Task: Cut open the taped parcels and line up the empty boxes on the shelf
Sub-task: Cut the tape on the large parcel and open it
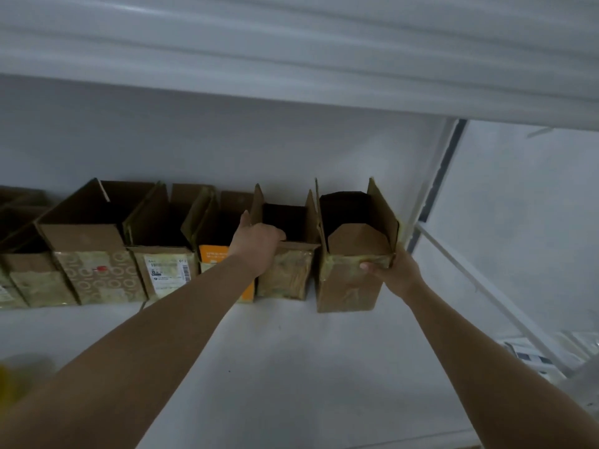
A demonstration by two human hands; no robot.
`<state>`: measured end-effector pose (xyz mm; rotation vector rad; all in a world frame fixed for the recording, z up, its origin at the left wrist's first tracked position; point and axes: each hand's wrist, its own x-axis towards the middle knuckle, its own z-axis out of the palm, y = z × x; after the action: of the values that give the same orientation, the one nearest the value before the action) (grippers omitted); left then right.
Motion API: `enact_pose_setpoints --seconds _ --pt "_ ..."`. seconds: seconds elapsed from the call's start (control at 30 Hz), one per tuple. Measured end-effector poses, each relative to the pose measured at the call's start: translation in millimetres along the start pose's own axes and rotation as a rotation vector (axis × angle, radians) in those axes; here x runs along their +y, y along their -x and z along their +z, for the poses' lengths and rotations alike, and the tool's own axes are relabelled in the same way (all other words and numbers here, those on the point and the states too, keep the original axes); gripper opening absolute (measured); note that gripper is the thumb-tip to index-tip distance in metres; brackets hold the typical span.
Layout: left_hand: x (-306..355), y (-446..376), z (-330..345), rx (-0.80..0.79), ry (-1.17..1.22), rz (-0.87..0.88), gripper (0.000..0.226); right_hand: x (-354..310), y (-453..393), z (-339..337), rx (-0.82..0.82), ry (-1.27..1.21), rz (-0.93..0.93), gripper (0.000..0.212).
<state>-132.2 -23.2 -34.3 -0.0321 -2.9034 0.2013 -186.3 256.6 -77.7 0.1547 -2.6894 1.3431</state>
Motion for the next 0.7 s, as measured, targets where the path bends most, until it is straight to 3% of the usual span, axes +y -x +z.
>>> enact_pose_setpoints --seconds 0.37,0.5,0.7 --pt "-3.7 3.6 -1.2 -0.048 0.089 -0.052 0.056 -20.3 -18.2 23.5 0.023 0.076 0.100 0.073" --pt "-2.7 5.7 -1.2 -0.071 0.119 -0.022 0.058 -25.5 -12.4 20.8 0.048 0.048 0.157 0.083" --pt "-5.8 9.8 0.6 -0.027 0.114 0.017 0.057 -36.4 8.6 14.1 0.039 0.136 0.167 0.078"
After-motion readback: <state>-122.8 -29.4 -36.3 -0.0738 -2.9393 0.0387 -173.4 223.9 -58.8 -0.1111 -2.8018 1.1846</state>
